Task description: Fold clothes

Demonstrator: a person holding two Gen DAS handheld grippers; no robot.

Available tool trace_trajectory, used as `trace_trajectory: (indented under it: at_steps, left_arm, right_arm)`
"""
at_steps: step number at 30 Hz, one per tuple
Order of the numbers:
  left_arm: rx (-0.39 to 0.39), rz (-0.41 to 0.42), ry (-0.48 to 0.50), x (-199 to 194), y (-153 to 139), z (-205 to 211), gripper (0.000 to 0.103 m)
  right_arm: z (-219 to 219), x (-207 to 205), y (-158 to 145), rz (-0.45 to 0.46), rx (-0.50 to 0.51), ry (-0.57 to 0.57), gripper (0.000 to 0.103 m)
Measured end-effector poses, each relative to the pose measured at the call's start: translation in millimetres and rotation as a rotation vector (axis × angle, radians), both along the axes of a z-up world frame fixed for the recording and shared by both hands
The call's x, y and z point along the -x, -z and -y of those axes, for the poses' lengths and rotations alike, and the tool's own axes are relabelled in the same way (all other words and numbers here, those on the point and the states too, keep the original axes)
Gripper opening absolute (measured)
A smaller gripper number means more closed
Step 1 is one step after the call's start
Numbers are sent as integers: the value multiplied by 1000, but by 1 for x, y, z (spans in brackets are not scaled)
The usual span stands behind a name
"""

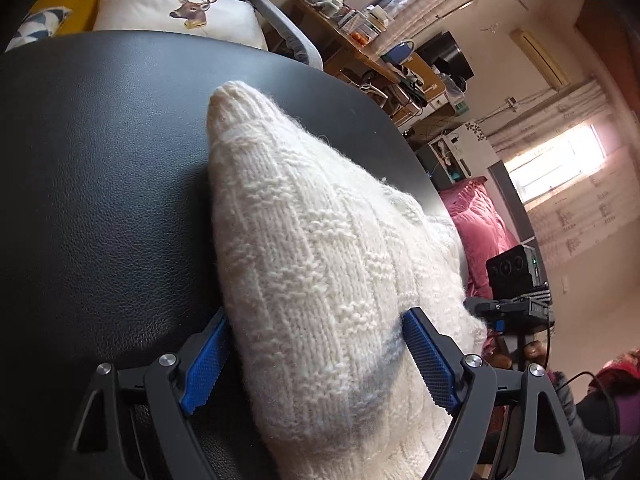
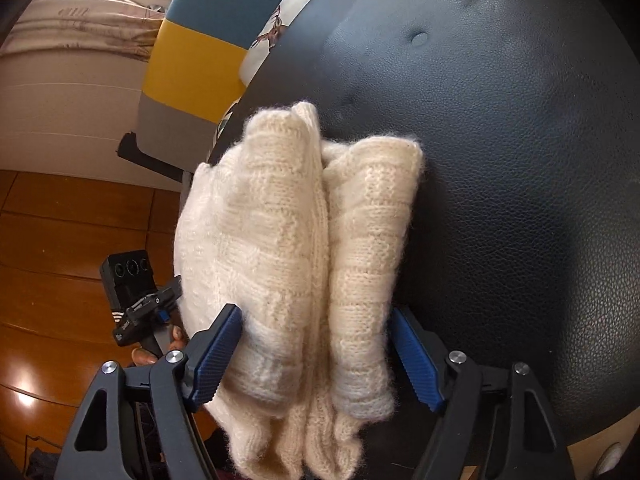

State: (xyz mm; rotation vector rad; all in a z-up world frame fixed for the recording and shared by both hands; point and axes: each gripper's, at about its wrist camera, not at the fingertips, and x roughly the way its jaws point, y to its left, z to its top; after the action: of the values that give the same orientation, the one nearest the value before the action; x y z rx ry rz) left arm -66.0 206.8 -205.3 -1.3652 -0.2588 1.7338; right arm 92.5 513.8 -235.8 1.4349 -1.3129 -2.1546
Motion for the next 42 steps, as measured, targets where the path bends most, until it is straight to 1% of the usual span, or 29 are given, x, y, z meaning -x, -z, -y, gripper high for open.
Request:
trace_trajectory:
  at_steps: [2,4,5,6,8,10,12,16,18,20,22,24,29,31,35,42]
  left_arm:
    - [9,1,1,0,0,-1,85]
    - [15,-18,8,-2,-2,-3,82]
    - [18,-25,13,-4,-2,-3,81]
    - [17,-26,14,-5,-3,-5,77]
    - [22,-33,7,-7,-4,-7,71]
    - [20,-41,-4,-8,-5,-6,55]
    - [17,-49,-15,-10,-6,-5,47]
    - [20,-80,-28,-16,-10,-5,42]
    - [21,-97,-36,-18,-12,-5,41]
    - [14,-104,-42,-22,-14,-2,41]
    - [12,-107,-51,-24,-15,2,41]
    - [10,-110,-60,-27,-15,7,41]
    - [5,-131,-95,-35,-20,23,41]
    - [6,-149,-110,-39,-24,29,41]
    - [6,-160,-149,-43,-28,50,41]
    - [22,-192,-264,-50,-36,99,41]
  right_arm:
    - [4,-1,-1,-11,-19,-12,77]
    - [9,-1,-3,-9,-62,-31,62]
    - [11,-1,-3,-6,-51,-29,46]
    - [13,1,-3,-12,-34,-27,43]
    - [19,0,-4,-39,-60,-23,40]
    - [23,0,-4,-57,-73,-22,39]
    - [25,1,-4,-66,-75,-36,39]
    - [28,6,-5,-72,-83,-68,43]
    - [30,10,-5,-70,-88,-81,46]
    - [34,15,-8,-51,-106,-95,47]
    - [35,21,-11,-43,-129,-84,42]
    - [41,25,-17,-65,-171,-84,37]
    - [56,38,-24,-107,-197,-118,32]
    - [64,46,-25,-115,-196,-138,32]
    - [83,63,-24,-128,-183,-179,32]
    - [131,105,-22,-164,-151,-299,32]
